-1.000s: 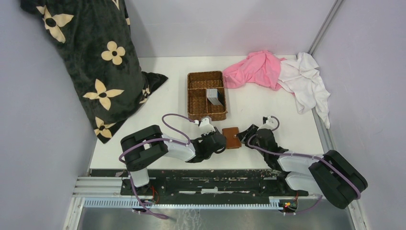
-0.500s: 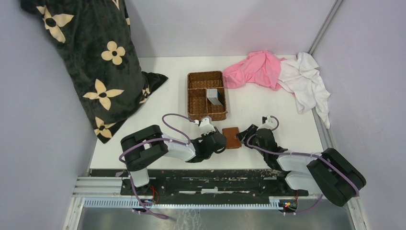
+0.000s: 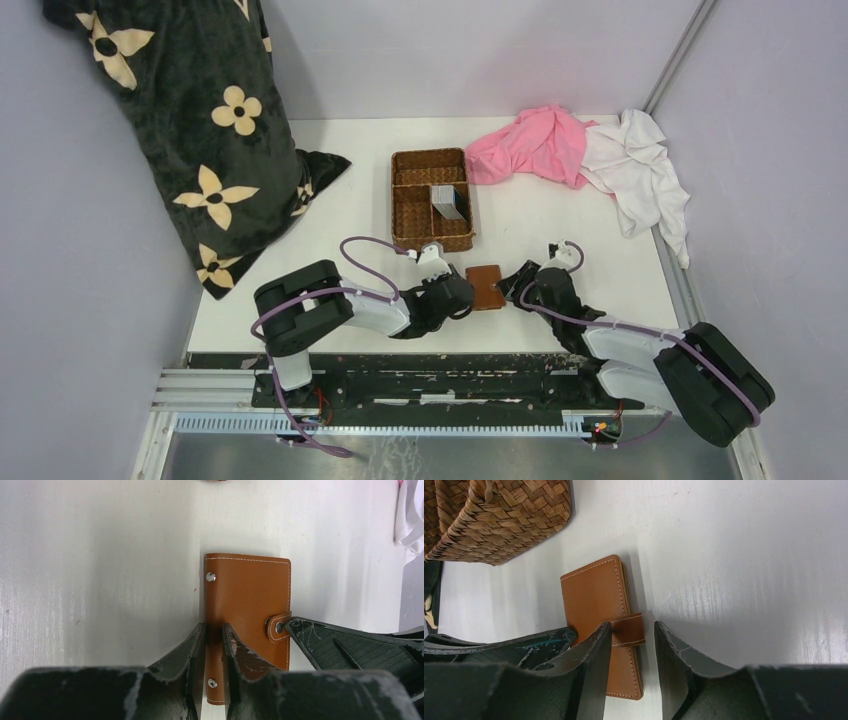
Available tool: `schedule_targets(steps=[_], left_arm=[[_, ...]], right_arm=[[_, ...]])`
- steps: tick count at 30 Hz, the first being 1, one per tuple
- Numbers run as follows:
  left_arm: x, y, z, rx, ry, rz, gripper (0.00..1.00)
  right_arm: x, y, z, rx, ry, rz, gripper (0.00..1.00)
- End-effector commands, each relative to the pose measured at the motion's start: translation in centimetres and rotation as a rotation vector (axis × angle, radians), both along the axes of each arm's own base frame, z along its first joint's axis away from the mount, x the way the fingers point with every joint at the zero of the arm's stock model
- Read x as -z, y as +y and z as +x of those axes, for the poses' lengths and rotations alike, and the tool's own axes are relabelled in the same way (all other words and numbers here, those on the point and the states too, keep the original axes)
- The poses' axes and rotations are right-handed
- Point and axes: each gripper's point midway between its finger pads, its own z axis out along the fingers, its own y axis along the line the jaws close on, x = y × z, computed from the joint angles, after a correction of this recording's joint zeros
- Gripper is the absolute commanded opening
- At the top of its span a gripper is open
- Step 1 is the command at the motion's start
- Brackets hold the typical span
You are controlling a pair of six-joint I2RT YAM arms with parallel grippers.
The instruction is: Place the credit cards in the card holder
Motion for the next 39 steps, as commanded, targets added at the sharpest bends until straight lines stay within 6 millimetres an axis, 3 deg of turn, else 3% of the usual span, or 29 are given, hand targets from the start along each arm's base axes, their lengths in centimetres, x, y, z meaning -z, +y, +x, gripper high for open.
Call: schedule_targets(steps=[1,17,26,33,39], left_arm=[[10.6,10.8,-6.9,0.138,0.292,0.511,0.24],[10.7,10.5,-7.0,0.147,0.299,0.497,0.22],[10.6,9.9,-7.0,0.154,0.292,0.472,0.21],[9.9,8.5,-6.8,0.183,0.265,0.397,0.22],[9.2,7.3,-7.0,0.233,0.238,0.295,0.30]], right_arm=[[1.2,-0.4,-0.2,-0.008,0.034,-0.054,0.44],[1.5,0.3,0.2,-0.028,0.027,-0.049,0.44],[-2.8,-1.6,0.8,-0.030,-0.039,-0.208,0.50],[-3.4,-0.8,0.0,-0.135,-0.006,-0.338,0.51],[-4.3,-0.6,-0.6,-0.180,-0.010,-0.520,0.50]])
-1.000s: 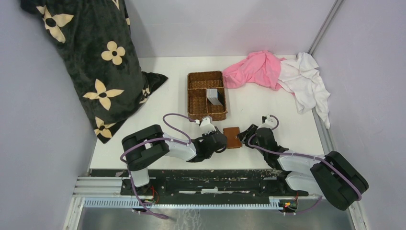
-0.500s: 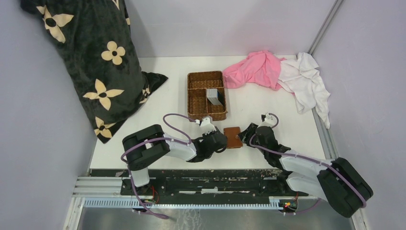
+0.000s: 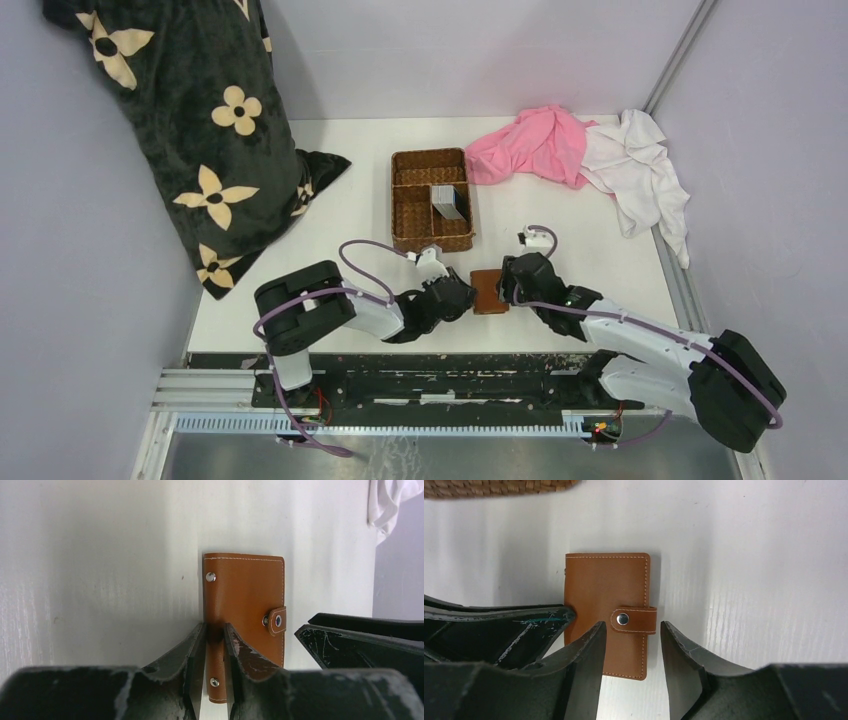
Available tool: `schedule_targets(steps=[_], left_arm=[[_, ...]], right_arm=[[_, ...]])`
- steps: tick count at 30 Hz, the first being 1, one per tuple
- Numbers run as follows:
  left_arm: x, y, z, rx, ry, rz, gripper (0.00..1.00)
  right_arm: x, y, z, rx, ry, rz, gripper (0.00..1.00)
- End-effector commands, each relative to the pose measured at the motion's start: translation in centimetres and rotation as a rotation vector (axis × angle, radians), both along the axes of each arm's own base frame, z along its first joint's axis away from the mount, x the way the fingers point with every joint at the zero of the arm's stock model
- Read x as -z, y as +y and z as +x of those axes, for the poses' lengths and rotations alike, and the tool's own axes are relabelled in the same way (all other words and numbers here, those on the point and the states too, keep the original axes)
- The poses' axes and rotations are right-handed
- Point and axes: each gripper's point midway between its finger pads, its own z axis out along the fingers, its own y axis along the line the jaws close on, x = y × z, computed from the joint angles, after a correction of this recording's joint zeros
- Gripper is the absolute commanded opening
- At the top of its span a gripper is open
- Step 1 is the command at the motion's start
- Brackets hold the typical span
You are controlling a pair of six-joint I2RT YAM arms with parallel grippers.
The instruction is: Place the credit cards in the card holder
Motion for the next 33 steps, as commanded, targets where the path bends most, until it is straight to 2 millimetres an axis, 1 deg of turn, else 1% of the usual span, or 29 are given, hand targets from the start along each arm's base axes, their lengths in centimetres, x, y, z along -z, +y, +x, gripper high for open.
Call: schedule_targets(steps=[1,4,8,12,16,26,33], left_arm=[[9.5,7.9,-6.5,0.199,0.214,0.374,0.31],[9.2,7.6,-6.6,0.219,0.204,0.351,0.32],[9.0,7.8,-6.6,0.224,0.196,0.336,0.33],[8.9,7.8,-6.5,0.226,0.198,0.319,0.33],[8.9,7.8,-6.5,0.229,0.200,0.310,0.33],[9.2,8.1,-6.6,0.225,0.211,0.293,0.32],[9.5,8.2,-6.6,0.221,0.220,0.290,0.32]], right_arm=[[-1.6,-0.6,0.3,-0.018,-0.041,-0.168,0.50],[-2.1,0.1,0.3,-0.041,-0.052,-0.213,0.50],[-2.4,1.1,0.5,-0.061,-0.051,-0.275,0.50],[-2.3,2.1,0.6,-0.078,-0.039,-0.331,0.50],[-1.5,2.6,0.6,-0.091,-0.023,-0.395,0.50],[-0.1,2.2,0.6,-0.086,0.009,-0.496,0.48],[0.6,2.0,0.7,-0.089,0.015,-0.527,0.41]])
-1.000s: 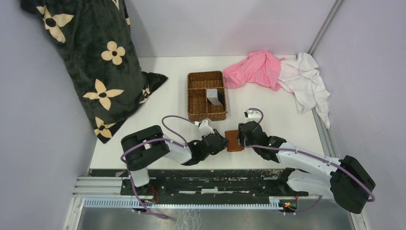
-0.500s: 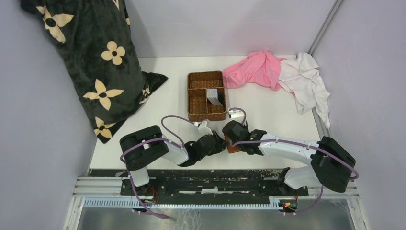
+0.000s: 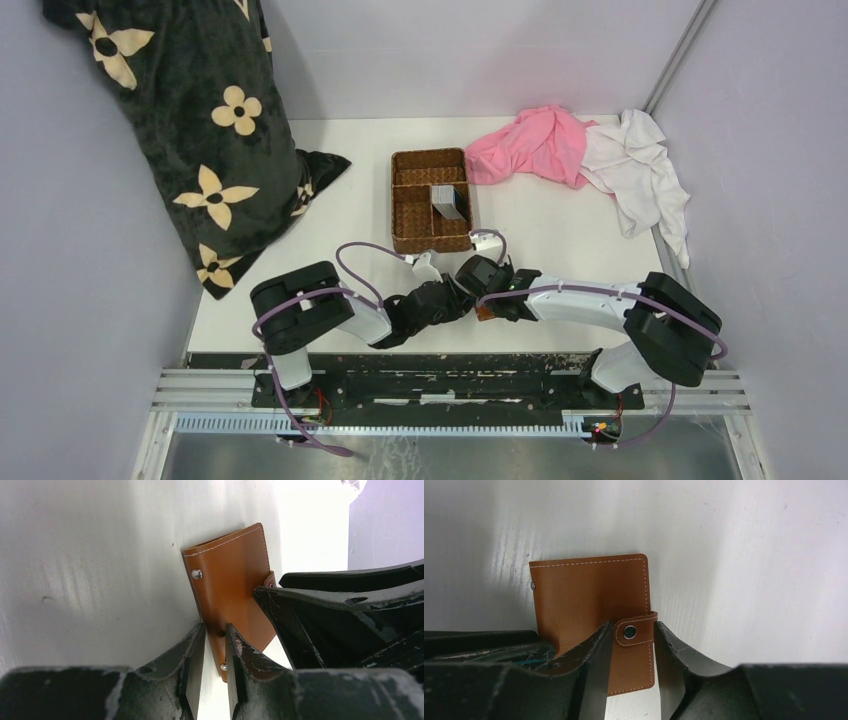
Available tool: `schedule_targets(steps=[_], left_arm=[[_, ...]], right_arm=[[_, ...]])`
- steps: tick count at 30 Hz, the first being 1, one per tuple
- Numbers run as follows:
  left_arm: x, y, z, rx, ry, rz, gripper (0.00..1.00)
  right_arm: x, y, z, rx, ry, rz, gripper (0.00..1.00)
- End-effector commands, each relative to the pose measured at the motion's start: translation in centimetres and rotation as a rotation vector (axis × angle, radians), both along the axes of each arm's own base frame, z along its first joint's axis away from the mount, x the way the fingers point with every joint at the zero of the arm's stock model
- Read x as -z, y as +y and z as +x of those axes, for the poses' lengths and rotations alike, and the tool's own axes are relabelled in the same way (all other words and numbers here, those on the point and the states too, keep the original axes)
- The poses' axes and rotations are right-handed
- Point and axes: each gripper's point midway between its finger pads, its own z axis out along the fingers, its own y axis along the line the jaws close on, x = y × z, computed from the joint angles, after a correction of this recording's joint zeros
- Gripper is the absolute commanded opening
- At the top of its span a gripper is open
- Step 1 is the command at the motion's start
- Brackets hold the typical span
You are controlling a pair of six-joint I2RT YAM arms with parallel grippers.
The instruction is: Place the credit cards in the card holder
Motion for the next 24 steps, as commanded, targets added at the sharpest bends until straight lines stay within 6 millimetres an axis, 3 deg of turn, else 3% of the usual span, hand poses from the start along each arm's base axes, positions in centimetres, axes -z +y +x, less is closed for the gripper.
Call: schedule_targets(steps=[1,7,24], left_arm=[[9.9,8.3,-4.4,0.074,0.169,0.425,0.32],[10.1,8.3,-4.3,0.071,0.173,0.428,0.31],[10.2,8.0,-4.3,0.073,0.181,0.426,0.30]], right_arm=[[-1.2,0.4,0.9,0.002,-0.046,-0.017,0.40],[-1.9,0.7,0.8,-0.015,-0.068,-0.014,0.29],[-1.9,1.8,0.4,-0.048,-0.077,-0.009,0.22]])
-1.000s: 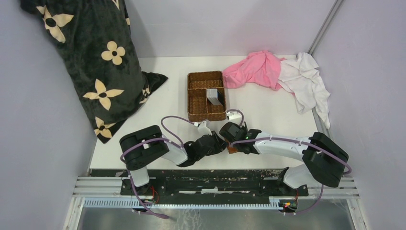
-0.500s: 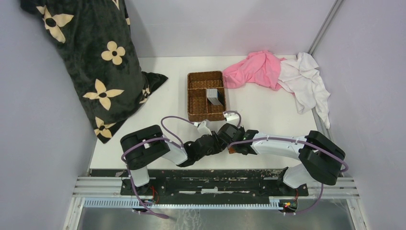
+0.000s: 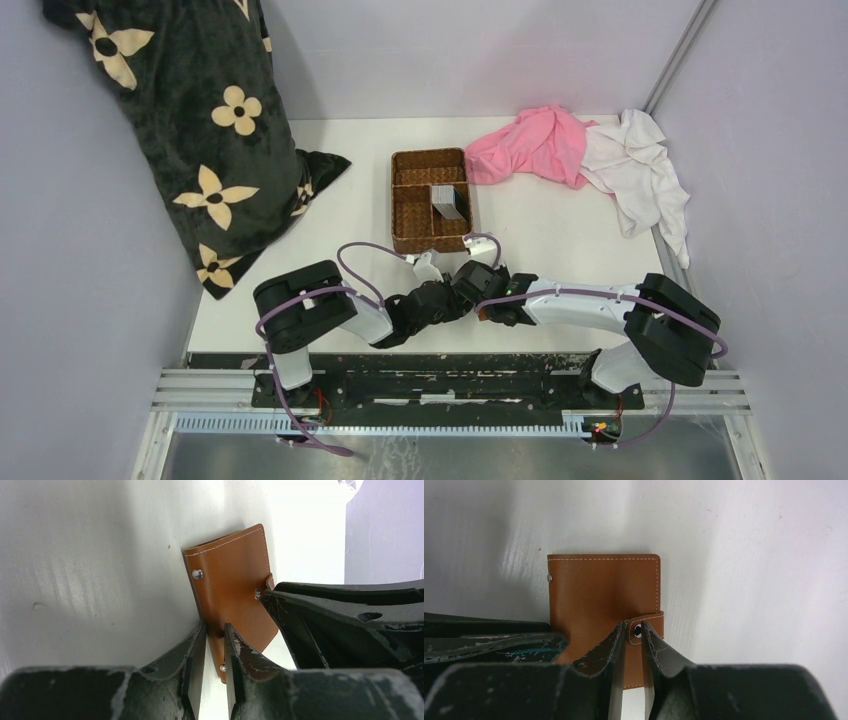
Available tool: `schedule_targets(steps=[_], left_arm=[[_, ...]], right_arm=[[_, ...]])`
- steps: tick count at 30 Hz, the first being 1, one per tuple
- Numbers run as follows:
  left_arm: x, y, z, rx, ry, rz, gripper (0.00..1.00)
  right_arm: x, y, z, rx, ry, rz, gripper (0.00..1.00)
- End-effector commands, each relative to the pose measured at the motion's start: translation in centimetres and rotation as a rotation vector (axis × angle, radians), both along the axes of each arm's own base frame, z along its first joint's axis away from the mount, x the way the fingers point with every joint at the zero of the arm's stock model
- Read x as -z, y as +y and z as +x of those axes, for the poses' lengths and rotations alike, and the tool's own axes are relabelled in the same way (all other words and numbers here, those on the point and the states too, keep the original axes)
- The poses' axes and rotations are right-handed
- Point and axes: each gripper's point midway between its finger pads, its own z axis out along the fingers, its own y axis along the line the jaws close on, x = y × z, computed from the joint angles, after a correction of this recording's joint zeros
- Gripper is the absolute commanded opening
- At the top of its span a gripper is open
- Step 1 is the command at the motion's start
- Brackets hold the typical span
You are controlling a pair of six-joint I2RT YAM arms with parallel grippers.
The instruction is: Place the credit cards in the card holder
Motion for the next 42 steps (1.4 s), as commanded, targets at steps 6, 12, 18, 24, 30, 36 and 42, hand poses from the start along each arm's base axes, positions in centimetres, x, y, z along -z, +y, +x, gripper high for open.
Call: schedule_targets(steps=[6,12,18,24,30,36,42], left_arm=[[10.15,8.22,-4.30,0.065,0.177,0.440,0.30],[10.27,8.25,-4.35,0.067,0.180,0.441,0.30],[10.27,8.26,-4.34,0.066,0.179,0.441,0.29],[10.29,8.25,-4.38,0.068,0.180,0.439,0.30],[10.45,8.15,-4.36,0.070,0.183,0.439,0.29],[10.56,8.13,-4.39,0.072,0.183,0.441,0.30],[10.54,8.04,-4.31,0.074,0.181,0.441,0.29]], right_arm=[[-1.08,1.25,0.66,-0.006,-0.036,0.026,0.20],[-0.74,1.30,0.65,-0.006,-0.032,0.023,0.19],[-0.46,1.30,0.68,-0.003,-0.029,0.016,0.18],[-0.71,0.97,0.75,0.008,-0.039,0.003,0.16],[-0.76,1.10,0.84,0.009,-0.044,0.003,0.15],[-0.67,1.22,0.98,0.009,-0.043,-0.002,0.15],[-0.60,1.31,1.00,0.008,-0.043,-0.002,0.14]])
